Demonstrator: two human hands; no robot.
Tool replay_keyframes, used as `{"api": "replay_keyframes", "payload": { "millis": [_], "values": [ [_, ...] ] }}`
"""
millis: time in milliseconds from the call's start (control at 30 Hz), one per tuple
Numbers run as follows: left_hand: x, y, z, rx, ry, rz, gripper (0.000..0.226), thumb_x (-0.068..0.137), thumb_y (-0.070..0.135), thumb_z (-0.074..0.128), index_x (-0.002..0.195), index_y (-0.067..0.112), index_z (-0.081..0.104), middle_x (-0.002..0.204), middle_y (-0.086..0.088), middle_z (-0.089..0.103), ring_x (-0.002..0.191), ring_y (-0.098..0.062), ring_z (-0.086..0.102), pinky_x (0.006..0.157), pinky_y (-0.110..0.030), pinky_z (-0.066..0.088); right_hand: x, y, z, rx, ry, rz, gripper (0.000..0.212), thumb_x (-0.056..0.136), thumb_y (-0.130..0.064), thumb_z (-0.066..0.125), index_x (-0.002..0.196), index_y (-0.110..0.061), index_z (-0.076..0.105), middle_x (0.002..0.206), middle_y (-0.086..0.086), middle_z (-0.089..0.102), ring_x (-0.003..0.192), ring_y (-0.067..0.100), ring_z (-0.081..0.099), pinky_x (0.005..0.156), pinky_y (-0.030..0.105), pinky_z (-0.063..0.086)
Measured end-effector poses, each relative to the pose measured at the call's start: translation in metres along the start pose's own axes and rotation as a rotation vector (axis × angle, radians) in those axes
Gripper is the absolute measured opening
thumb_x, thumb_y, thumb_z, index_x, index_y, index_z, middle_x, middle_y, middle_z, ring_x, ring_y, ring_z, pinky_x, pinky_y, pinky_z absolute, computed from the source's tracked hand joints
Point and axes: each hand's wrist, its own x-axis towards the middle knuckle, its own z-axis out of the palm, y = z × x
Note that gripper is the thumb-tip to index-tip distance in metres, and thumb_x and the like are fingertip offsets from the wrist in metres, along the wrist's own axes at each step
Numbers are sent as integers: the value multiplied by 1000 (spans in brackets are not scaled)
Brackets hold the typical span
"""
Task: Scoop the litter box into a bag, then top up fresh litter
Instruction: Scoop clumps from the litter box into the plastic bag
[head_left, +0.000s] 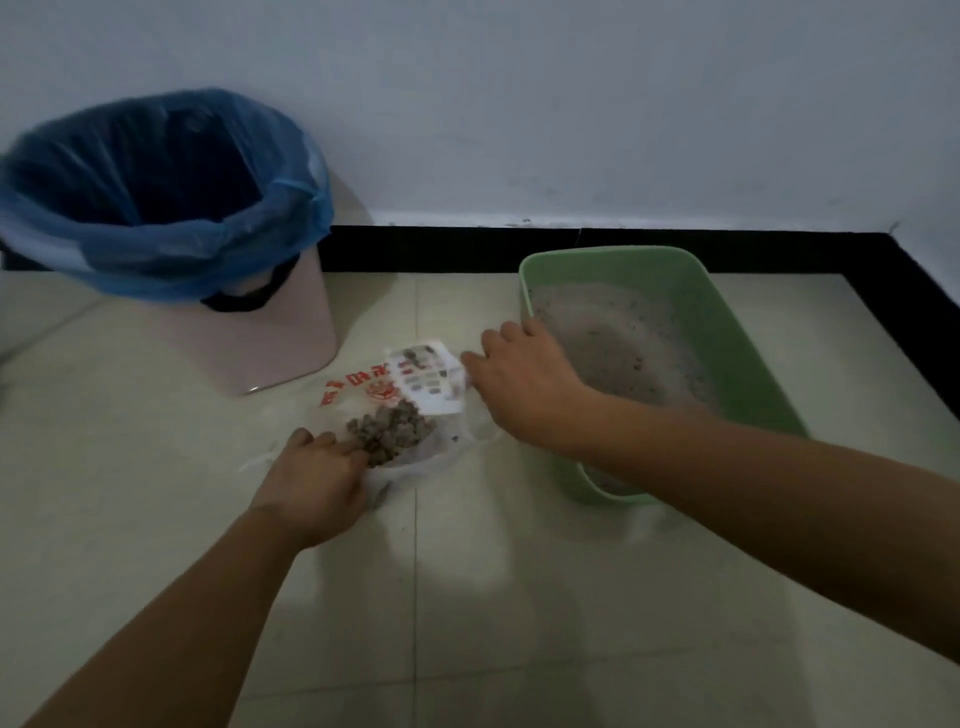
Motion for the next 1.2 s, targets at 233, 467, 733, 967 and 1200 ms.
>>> {"api": "replay_keyframes", "payload": {
  "millis": [233, 467, 733, 967, 1200],
  "values": [
    [0, -4, 9, -4, 127, -15, 33, 75, 49, 35, 67, 25, 55, 63, 2, 61, 61, -21, 52, 64, -32, 37, -5, -13, 5, -269, 86, -290, 33, 94, -18, 47, 124, -6, 54, 103, 12, 57, 91, 27, 51, 79, 40, 40],
    [15, 20, -10, -31, 313, -12, 35, 82, 45, 41, 80, 17, 61, 79, -6, 63, 75, -27, 54, 73, -39, 41, -24, 39, -4, 73, 61, 61, 51, 99, -51, 35, 140, -25, 46, 116, 8, 60, 104, 25, 55, 91, 41, 39],
    [76, 129, -48, -598, 270, -265, 59, 97, 57, 29, 129, 12, 50, 111, -9, 63, 106, -30, 55, 90, -43, 45, -117, 185, 5, -193, 32, 387, 58, 91, -66, 32, 107, -21, 66, 93, 6, 63, 85, 26, 55, 76, 36, 35],
    [107, 212, -51, -943, 35, -418, 65, 99, 53, 31, 139, 2, 33, 132, -23, 53, 123, -38, 50, 97, -42, 40, -159, 211, 45, -458, -180, 245, 34, 92, -47, 48, 114, -27, 64, 98, 0, 60, 89, 22, 52, 80, 37, 34],
    [121, 242, -37, -684, 83, -440, 41, 102, 30, 33, 130, 0, 26, 108, -24, 61, 96, -40, 59, 67, -38, 39, -126, 219, 59, -624, -120, 175, 40, 85, -36, 62, 119, -17, 57, 91, 3, 50, 87, 21, 45, 85, 37, 33]
  ]
}}
